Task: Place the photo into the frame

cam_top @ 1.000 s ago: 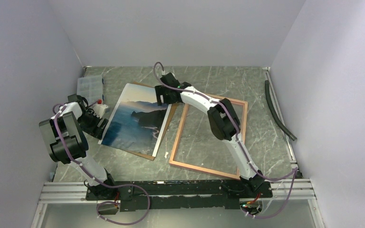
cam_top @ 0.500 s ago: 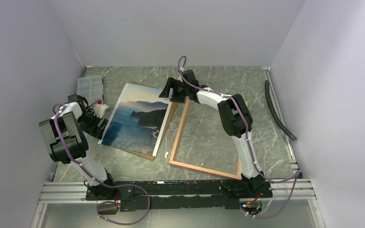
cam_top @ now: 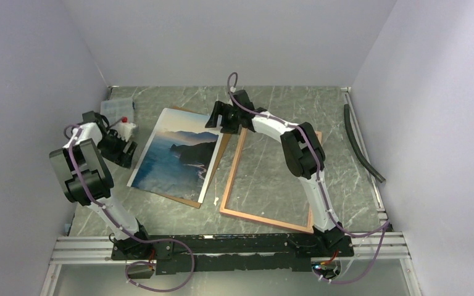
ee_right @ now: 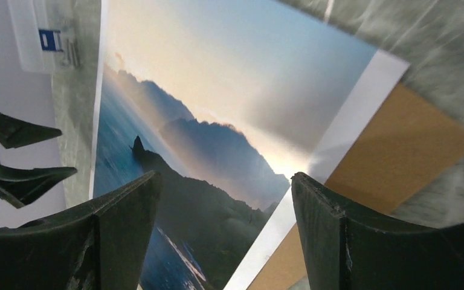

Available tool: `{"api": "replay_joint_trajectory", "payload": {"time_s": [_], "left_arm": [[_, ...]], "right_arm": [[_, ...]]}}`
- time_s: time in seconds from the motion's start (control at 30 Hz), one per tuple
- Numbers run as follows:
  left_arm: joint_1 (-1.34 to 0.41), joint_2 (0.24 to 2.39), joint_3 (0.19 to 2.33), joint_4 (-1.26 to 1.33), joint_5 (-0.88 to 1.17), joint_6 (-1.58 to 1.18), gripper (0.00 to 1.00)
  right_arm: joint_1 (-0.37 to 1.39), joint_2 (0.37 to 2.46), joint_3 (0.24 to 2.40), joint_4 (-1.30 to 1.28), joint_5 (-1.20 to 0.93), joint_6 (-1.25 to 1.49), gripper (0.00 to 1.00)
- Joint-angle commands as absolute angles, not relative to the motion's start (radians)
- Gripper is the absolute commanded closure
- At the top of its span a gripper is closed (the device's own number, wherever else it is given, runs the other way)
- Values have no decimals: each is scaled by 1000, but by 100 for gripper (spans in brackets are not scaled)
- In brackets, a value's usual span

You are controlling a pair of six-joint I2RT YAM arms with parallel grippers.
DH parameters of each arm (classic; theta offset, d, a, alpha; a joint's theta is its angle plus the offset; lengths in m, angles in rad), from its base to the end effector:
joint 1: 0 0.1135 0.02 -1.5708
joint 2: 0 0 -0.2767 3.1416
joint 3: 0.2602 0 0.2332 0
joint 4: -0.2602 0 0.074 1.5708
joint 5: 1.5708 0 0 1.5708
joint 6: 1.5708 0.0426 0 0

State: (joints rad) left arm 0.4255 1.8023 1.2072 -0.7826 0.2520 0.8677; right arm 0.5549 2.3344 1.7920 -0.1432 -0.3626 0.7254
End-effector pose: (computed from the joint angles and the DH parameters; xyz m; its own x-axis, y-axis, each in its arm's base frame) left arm 0.3012 0.1248 0.1931 -0.8497 0.4260 -0.3108 0.4516 0.8921 -0.0118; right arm 0.4369 0.2886 0.1764 -0.8843 0.1817 -0.4302 -0.1862 0.7077 0.6816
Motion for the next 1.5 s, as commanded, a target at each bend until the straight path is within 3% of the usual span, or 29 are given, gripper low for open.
{"api": "replay_joint_trajectory", "payload": {"time_s": [0.0, 0.33, 0.6, 1.1, 1.47], "left_arm": [[436, 1801, 1340, -820, 363, 810, 19], [335, 1878, 1219, -465, 152, 635, 22], [311, 1918, 1159, -338, 52, 616, 23], [247, 1896, 1050, -414, 161, 644, 23], [249, 1879, 1043, -464, 181, 672, 32]], "right_arm": [[519, 2329, 1866, -189, -310, 706, 18], [522, 2372, 1880, -248, -261, 723, 18], [551, 2409, 1907, -266, -251, 745, 18], [656, 2422, 1837, -201, -250, 942, 19], [695, 2458, 1929, -239, -286, 1001, 16]]}}
